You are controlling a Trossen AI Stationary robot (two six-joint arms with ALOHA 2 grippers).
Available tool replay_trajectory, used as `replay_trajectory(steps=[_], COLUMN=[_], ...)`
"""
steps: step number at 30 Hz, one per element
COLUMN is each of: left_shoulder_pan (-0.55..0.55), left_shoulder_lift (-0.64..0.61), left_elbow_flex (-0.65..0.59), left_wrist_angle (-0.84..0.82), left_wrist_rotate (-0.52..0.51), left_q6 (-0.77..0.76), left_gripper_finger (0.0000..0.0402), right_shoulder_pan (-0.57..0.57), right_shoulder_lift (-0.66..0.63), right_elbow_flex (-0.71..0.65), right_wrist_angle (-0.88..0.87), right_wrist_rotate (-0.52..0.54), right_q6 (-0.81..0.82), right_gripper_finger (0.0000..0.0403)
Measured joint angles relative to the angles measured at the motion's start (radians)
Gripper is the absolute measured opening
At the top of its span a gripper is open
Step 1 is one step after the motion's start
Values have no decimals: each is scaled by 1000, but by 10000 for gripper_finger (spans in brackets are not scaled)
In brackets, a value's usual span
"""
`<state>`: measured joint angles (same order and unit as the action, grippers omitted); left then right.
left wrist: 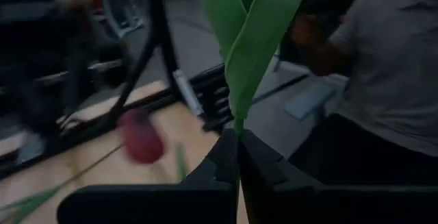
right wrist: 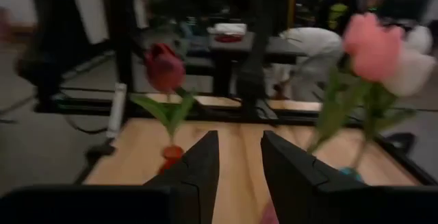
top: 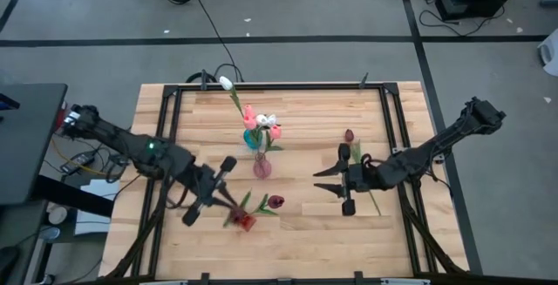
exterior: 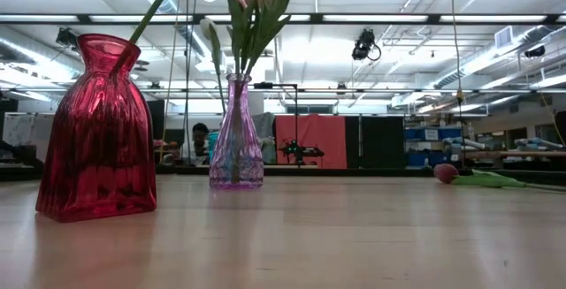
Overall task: Sort flowers into vase by color
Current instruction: Put the left red tulip into the red vase, then put the red tulip into the red vase
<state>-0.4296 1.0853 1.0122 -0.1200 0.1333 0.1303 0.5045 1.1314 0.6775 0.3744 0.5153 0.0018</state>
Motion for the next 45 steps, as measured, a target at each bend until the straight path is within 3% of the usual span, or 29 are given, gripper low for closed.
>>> replay_trajectory(steps=[7,14,21,28,32,37,42,45], left_shoulder_pan=[-77,-76,-76,-76,-84,-85,-85,-85], left_shoulder_lift=[-26,-47,-43,-6,43,85,76,55], left_elbow_flex=[-206,-400,-526,-609,-620,-622,-622,-622], left_wrist_angle=[289,548,696,733,792,787,697,642], left_wrist_rotate=[-68,-118,-156,-189,-191,-193,-222,-226], left_q6=[-36,-121,-136,-161,-166,-191,-214,-230], left_gripper_finger=[8,8,8,16,46,118,192,218], right_shoulder_pan=[24,23,22,13,-5,-38,-74,-86], right_shoulder_lift=[-23,-34,-32,-32,-21,16,91,129], right_elbow_flex=[-89,-155,-159,-159,-159,-159,-159,-159], right_wrist_angle=[16,67,81,73,71,75,105,112], right_wrist_rotate=[155,176,173,173,171,101,-26,-46], right_q6=[31,85,85,89,112,168,217,218], right_gripper_finger=[121,121,121,121,121,122,131,140])
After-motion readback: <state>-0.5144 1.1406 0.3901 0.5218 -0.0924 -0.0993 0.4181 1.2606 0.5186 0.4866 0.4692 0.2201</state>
